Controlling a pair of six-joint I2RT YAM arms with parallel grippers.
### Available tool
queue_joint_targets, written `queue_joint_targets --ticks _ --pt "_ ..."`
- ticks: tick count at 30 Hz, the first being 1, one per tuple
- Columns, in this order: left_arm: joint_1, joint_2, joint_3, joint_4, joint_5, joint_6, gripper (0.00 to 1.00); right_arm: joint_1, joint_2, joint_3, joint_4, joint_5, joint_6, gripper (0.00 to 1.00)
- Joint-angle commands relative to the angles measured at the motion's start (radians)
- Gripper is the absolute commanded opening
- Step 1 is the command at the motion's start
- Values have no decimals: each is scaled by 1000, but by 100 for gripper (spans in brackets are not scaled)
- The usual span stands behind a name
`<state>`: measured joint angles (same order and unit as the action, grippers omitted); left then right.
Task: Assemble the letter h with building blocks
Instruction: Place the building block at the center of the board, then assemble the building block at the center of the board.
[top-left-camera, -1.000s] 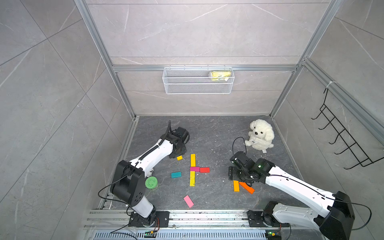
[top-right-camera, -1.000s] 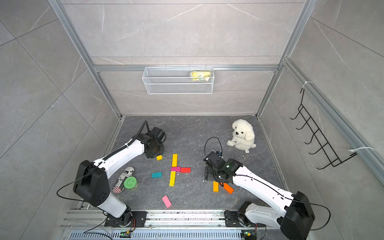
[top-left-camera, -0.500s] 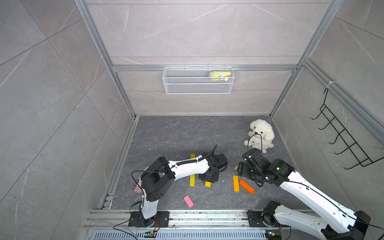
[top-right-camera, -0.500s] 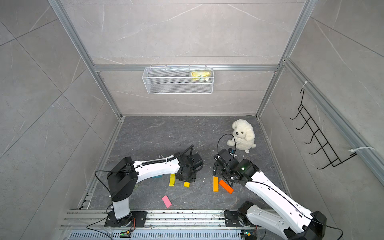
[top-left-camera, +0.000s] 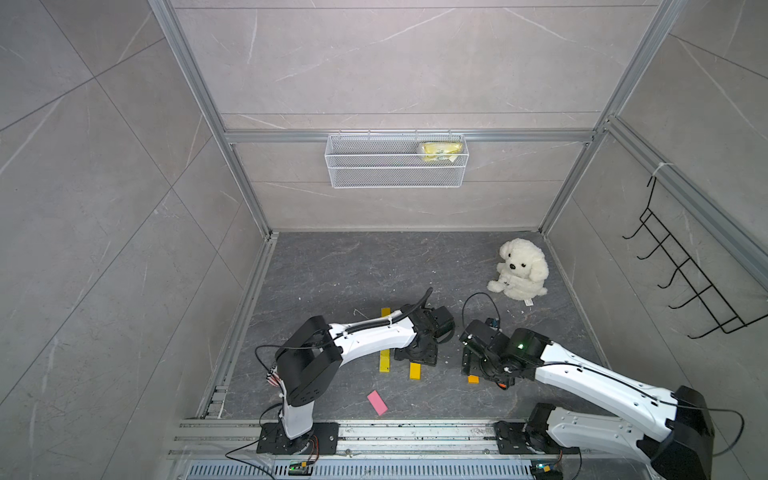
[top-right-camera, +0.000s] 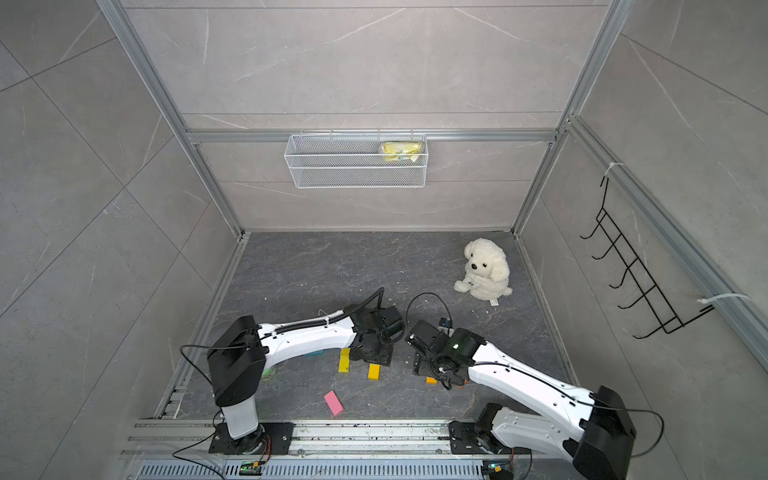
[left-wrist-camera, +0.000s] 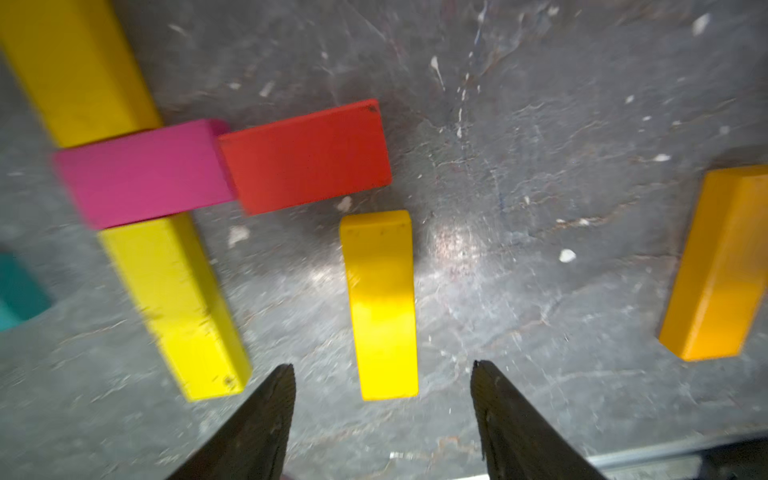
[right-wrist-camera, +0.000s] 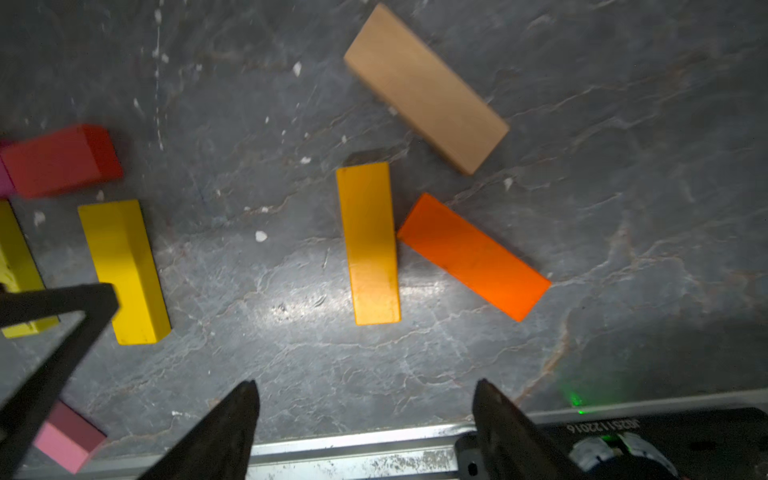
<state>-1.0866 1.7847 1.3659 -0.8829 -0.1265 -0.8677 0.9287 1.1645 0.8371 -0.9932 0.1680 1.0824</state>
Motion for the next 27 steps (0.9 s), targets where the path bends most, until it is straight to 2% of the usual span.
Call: queue_joint_targets --ticks 1,4,6,9,11,13,17,24,27 --pt "44 -246 -7 -140 -141 -25 71 93 142 84 113 20 75 86" --pt "181 -451 -70 -187 -201 -33 69 147 306 169 179 -3 69 87" --pt "309 -603 -145 -164 -215 -22 69 165 388 206 226 -17 67 87" --pt "489 -775 -250 -104 -152 29 71 168 489 261 257 -41 45 86" --pt "566 -810 -274 -102 -96 57 71 168 544 292 265 -58 21 86" --pt "597 -800 -282 -113 -62 70 70 169 592 323 260 -64 8 85" --pt "603 -776 -311 -91 -10 67 68 169 667 382 251 -70 -13 80" --pt "611 -769 -327 -63 -6 70 68 166 730 423 215 -39 -9 58" --pt "614 -759 -329 -59 -2 69 68 164 753 439 209 -41 -23 53"
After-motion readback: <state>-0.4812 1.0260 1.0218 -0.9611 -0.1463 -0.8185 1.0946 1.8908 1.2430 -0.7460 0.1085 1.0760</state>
